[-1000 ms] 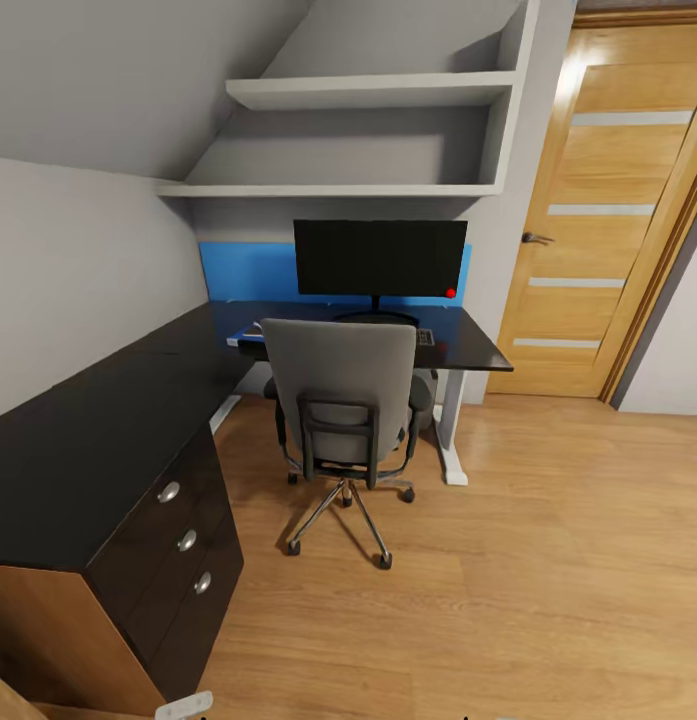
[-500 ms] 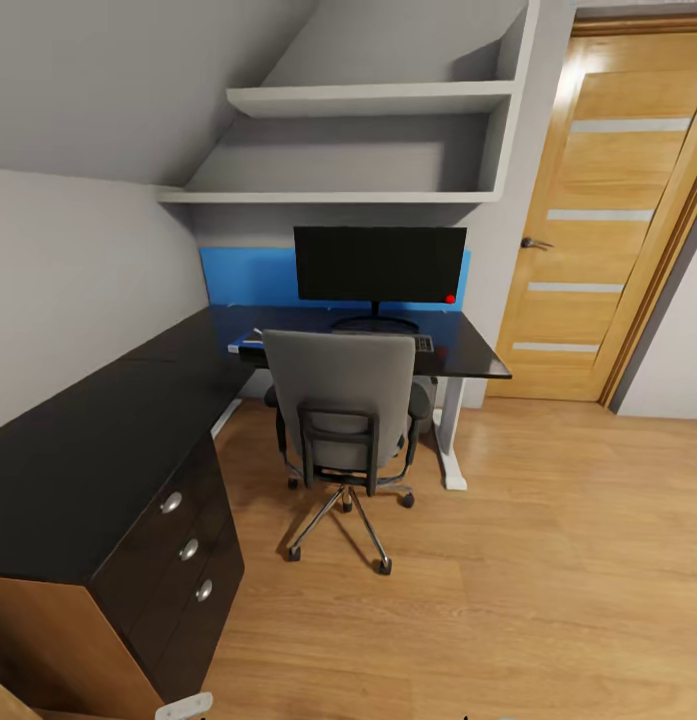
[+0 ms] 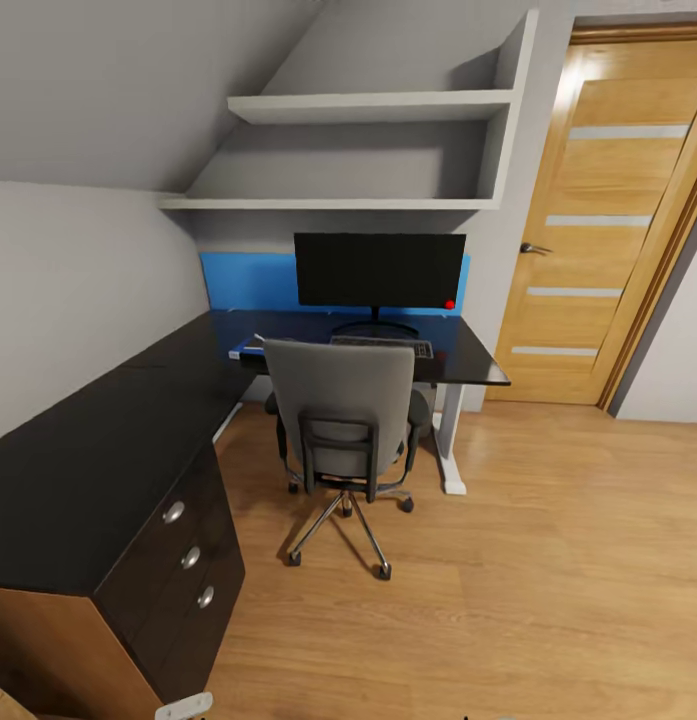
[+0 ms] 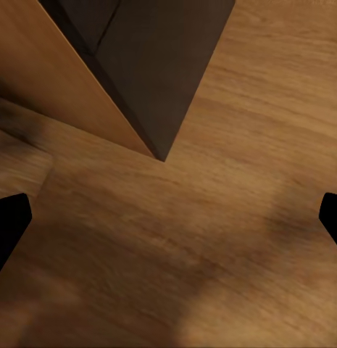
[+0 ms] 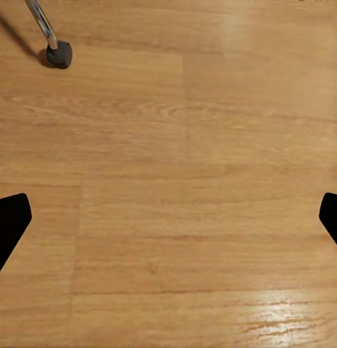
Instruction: In the bedroom, organize the workspace by keeping the computer under the desk, ensuring the monitor is on the desk, placing the keyboard on the desk next to the monitor, placing the mouse on the desk next to the keyboard, moving the folder from the swivel chair onto the desk next to the mouse, stacking the notebook on top of the folder with the pen on top of the notebook, and positioning the swivel chair next to the desk.
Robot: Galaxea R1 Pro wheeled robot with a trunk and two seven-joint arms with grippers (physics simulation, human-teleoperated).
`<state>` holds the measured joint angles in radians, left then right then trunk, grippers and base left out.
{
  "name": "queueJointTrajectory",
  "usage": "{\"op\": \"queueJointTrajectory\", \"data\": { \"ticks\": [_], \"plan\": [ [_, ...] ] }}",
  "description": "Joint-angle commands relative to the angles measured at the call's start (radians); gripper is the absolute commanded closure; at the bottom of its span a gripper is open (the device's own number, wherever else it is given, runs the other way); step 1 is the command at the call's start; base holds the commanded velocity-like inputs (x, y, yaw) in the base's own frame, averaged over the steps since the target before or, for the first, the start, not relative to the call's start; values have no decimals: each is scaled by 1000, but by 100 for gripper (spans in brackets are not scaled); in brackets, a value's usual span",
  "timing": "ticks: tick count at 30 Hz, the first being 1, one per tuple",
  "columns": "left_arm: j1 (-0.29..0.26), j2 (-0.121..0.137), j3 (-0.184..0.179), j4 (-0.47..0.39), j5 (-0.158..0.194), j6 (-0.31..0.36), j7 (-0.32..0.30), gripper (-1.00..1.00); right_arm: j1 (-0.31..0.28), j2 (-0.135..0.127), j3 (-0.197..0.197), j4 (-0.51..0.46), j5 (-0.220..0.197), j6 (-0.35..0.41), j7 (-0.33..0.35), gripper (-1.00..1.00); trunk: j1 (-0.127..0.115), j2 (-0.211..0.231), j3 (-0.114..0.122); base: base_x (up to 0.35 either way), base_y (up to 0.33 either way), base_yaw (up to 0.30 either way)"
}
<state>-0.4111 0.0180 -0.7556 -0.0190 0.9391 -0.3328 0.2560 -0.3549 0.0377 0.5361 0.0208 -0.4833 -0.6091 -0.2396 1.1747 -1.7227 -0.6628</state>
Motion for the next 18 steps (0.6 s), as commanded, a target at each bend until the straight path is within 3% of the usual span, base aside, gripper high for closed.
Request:
{"op": "queueJointTrajectory", "data": {
  "ticks": [1, 9, 18],
  "plan": [
    [0, 0, -8, -2, 4, 0, 6, -100, -1, 1, 8, 2, -4, -3, -4, -100, -4, 7, 2, 0, 0, 0],
    [0, 0, -8, -2, 4, 0, 6, -100, -1, 1, 8, 2, -4, -3, -4, -100, -35, 63, 27, 0, 0, 0],
    [0, -1, -10, -2, 3, 2, 6, -100, -1, 1, 8, 2, -4, -3, -4, -100, -35, 63, 27, 0, 0, 0]
  ]
}}
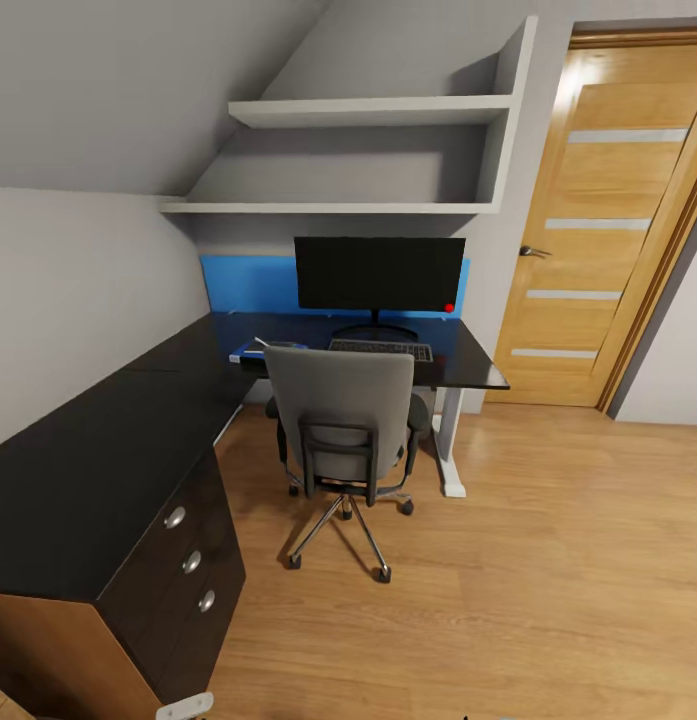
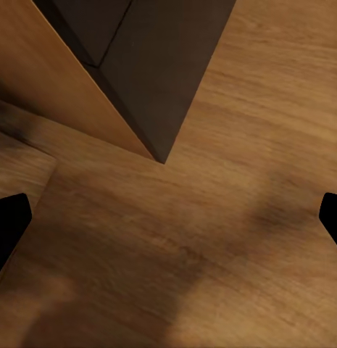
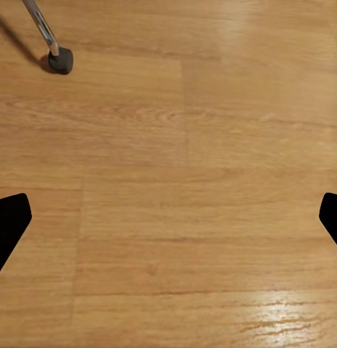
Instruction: In the bedroom, organize the workspace by keeping the computer under the desk, ensuring the monitor is on the desk, placing the keyboard on the desk next to the monitor, placing the mouse on the desk next to the keyboard, moving the folder from the swivel chair onto the desk next to the mouse, stacking the notebook on top of the folder with the pen on top of the notebook, and positioning the swivel chair next to the desk.
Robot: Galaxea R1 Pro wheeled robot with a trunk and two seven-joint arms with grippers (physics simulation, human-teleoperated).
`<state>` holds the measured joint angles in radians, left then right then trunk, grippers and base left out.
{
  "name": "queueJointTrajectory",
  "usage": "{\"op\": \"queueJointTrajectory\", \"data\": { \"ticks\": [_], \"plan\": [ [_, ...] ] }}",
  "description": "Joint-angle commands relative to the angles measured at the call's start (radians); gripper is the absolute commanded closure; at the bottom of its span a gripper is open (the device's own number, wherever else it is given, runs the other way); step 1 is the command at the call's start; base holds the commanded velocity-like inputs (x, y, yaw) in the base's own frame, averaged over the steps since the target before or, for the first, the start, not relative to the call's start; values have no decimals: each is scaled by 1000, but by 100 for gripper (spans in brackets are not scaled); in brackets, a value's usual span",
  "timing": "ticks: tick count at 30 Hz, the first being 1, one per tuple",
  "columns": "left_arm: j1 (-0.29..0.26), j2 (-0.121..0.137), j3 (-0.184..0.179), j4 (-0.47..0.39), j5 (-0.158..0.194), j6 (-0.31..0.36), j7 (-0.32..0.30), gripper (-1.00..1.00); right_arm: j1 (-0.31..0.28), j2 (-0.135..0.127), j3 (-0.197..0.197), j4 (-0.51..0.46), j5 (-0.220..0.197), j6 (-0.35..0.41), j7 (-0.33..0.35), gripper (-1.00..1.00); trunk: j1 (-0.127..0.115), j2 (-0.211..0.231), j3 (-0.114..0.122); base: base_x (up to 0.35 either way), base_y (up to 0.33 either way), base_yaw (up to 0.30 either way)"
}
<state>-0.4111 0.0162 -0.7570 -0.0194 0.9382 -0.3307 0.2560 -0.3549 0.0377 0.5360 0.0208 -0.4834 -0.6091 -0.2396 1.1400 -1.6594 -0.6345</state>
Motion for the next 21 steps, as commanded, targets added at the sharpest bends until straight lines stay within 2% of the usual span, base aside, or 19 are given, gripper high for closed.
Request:
{"op": "queueJointTrajectory", "data": {
  "ticks": [1, 21],
  "plan": [
    [0, 0, -8, -2, 4, 0, 6, -100, -1, 1, 9, 2, -4, -3, -4, -100, 0, 0, -1, 0, 0, 0],
    [0, -4, -10, -3, 2, -2, 5, -100, -1, 1, 9, 2, -4, -3, -4, -100, 0, 0, -1, 0, 0, 0]
  ]
}}
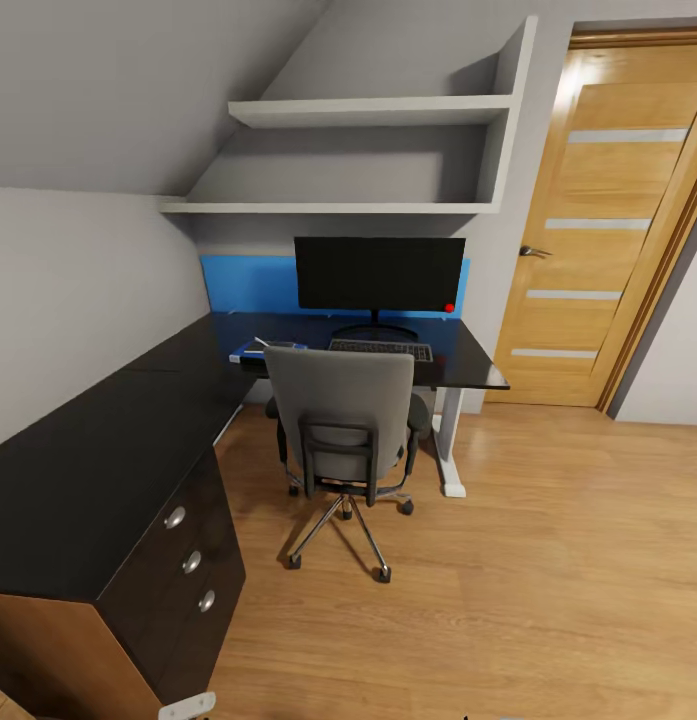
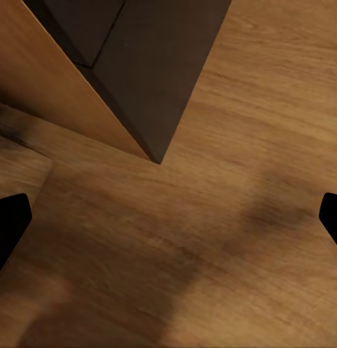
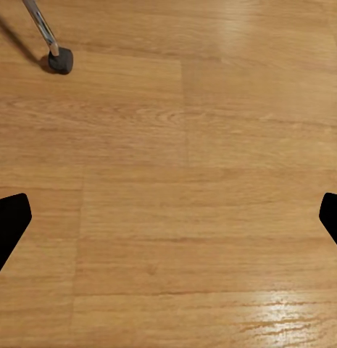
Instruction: In the bedroom, organize the workspace by keeping the computer under the desk, ensuring the monitor is on the desk, placing the keyboard on the desk next to the monitor, placing the mouse on the desk next to the keyboard, moving the folder from the swivel chair onto the desk next to the mouse, stacking the notebook on top of the folder with the pen on top of the notebook, and positioning the swivel chair next to the desk.
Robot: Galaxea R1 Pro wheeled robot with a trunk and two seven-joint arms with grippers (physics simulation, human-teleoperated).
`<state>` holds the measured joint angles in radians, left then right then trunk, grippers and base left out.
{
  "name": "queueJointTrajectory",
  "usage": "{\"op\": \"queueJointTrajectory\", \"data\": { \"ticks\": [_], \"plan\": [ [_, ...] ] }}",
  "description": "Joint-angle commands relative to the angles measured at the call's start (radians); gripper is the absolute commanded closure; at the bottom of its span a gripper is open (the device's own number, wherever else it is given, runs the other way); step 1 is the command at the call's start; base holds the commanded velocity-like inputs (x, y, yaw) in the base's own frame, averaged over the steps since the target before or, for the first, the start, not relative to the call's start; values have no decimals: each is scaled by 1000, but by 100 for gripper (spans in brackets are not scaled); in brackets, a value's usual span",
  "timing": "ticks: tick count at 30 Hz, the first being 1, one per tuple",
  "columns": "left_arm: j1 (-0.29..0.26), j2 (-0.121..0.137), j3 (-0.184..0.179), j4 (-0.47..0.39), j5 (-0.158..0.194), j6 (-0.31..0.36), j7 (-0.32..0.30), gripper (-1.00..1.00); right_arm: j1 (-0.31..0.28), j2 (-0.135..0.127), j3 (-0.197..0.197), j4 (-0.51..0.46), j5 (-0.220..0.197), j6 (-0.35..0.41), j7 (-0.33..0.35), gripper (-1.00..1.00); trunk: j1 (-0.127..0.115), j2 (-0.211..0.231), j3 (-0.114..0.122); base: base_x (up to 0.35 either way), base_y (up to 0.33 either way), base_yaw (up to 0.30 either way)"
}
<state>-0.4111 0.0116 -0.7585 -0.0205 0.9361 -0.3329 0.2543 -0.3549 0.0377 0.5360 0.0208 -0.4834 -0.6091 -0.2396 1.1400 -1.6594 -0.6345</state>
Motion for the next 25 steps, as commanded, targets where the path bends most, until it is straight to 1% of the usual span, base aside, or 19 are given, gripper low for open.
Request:
{"op": "queueJointTrajectory", "data": {
  "ticks": [1, 25],
  "plan": [
    [0, 1, -8, -2, 4, 0, 6, -100, -1, 1, 9, 2, -4, -3, -4, -100, 0, 0, -1, 0, 0, 0],
    [0, -4, -9, -2, 5, 4, 9, -100, -1, 1, 9, 2, -4, -3, -4, -100, 0, 0, -1, 0, 0, 0]
  ]
}}
